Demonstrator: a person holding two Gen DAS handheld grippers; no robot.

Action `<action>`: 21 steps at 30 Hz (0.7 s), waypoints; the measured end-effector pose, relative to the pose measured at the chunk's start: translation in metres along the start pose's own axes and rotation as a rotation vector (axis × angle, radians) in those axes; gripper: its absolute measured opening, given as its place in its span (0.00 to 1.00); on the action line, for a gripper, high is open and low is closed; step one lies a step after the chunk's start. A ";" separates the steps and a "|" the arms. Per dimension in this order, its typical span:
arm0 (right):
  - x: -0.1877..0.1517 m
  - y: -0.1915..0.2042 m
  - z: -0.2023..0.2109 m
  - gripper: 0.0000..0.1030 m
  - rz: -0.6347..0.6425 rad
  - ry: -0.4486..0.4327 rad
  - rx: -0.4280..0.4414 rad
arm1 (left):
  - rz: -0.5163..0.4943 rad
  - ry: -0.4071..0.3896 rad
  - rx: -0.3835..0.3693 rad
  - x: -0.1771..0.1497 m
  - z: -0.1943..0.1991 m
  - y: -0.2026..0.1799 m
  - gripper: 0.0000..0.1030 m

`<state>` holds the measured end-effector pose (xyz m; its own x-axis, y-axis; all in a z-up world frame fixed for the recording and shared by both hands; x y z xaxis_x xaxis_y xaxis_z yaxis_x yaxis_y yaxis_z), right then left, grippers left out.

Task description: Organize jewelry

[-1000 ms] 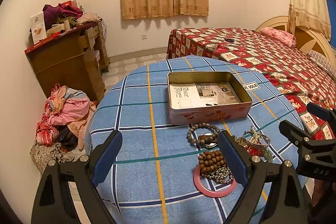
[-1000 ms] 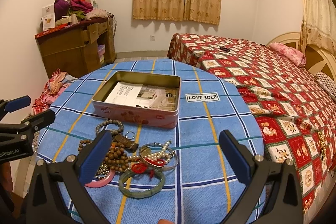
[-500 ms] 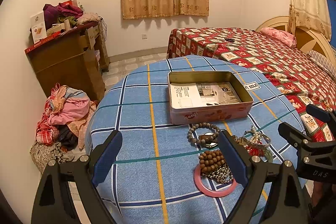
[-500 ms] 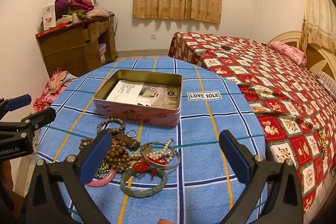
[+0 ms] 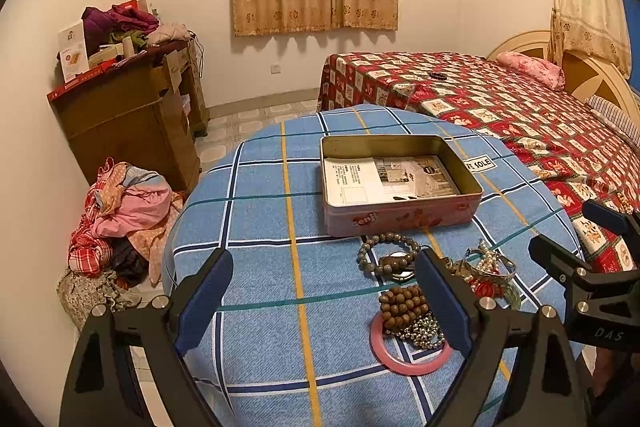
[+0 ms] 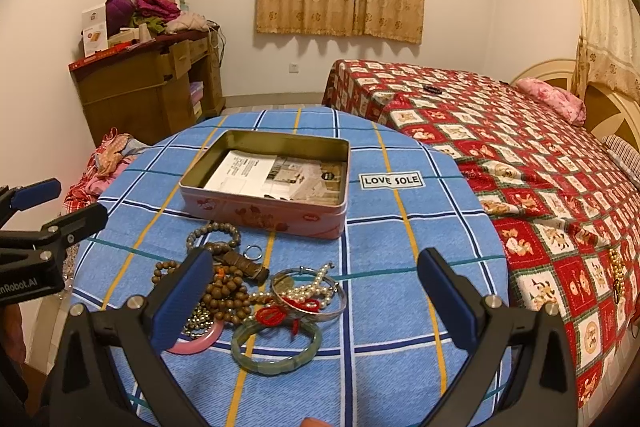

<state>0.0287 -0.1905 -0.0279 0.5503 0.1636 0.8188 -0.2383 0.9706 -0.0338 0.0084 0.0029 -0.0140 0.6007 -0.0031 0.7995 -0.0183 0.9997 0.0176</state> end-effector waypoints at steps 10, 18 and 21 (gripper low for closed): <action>0.000 -0.001 0.000 1.00 0.002 0.002 0.002 | 0.018 0.004 -0.001 -0.003 -0.001 0.003 0.89; -0.001 0.000 -0.001 1.00 0.009 0.006 0.002 | 0.027 0.009 -0.018 -0.001 -0.003 0.004 0.89; -0.001 0.000 -0.001 1.00 0.010 0.006 0.002 | 0.030 0.012 -0.016 -0.001 -0.004 0.005 0.89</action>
<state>0.0293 -0.1900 -0.0294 0.5525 0.1743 0.8151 -0.2454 0.9686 -0.0408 0.0107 0.0079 -0.0172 0.6096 0.0274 0.7923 -0.0239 0.9996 -0.0162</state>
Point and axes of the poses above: each gripper's, at about its wrist camera, not at the fingertips, and z roughly against the way its jaws point, y to its left, x to its top, the point moved 1 cm from there along -z, roughly the way its jaws point, and after that the axes turned 1 degree about -y, right-handed, at the moved point
